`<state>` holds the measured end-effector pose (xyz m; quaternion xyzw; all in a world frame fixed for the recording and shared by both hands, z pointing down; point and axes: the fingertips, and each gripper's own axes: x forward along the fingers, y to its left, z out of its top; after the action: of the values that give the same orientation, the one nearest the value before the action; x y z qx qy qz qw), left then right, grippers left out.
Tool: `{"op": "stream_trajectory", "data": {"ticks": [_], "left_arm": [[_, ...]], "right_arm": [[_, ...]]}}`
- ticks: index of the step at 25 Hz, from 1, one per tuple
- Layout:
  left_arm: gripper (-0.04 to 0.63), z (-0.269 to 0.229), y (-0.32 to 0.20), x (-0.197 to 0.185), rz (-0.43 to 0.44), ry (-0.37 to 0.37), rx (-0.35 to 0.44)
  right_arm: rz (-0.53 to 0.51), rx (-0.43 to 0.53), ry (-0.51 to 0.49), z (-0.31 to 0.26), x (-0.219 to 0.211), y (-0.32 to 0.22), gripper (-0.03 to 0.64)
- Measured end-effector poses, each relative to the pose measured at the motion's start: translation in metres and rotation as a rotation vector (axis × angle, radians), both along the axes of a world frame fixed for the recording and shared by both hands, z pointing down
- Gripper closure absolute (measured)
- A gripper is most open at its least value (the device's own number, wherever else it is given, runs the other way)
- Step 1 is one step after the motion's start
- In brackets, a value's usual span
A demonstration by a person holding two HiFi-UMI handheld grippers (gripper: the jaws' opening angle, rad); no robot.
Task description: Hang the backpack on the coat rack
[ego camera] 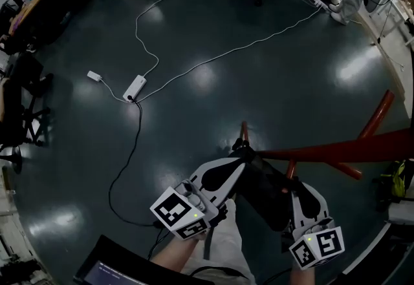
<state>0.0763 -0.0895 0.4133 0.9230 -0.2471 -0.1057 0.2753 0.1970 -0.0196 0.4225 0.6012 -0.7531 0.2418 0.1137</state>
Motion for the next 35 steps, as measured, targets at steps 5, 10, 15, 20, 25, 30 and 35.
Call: {"op": "stream_trajectory", "data": {"ticks": [5,10,15,20,25,30,35], "left_arm": [[0.585,0.003,0.0,-0.003,-0.016,0.004,-0.007],[0.586,0.004,-0.001,-0.011,-0.035,0.006,-0.01],[0.586,0.005,-0.001,-0.018,-0.052,0.003,-0.016],[0.585,0.006,-0.002,-0.022,-0.063,0.008,-0.024],[0.585,0.007,0.001,-0.025,-0.065,0.006,-0.028],[0.585,0.009,0.003,-0.025,-0.063,0.006,-0.033],[0.585,0.011,0.003,-0.028,-0.066,0.005,-0.033]], "right_arm": [[-0.014,-0.012,0.061,0.009,0.002,0.0,0.572],[-0.053,-0.044,0.147,0.021,-0.002,0.001,0.571],[-0.055,-0.049,0.154,0.024,-0.003,-0.002,0.571],[-0.071,-0.065,0.182,0.03,-0.005,-0.005,0.571],[-0.065,-0.105,0.156,0.038,-0.005,-0.006,0.569],[-0.054,-0.122,0.129,0.043,-0.004,-0.009,0.562],[-0.043,-0.143,0.067,0.047,-0.006,-0.007,0.441]]}}
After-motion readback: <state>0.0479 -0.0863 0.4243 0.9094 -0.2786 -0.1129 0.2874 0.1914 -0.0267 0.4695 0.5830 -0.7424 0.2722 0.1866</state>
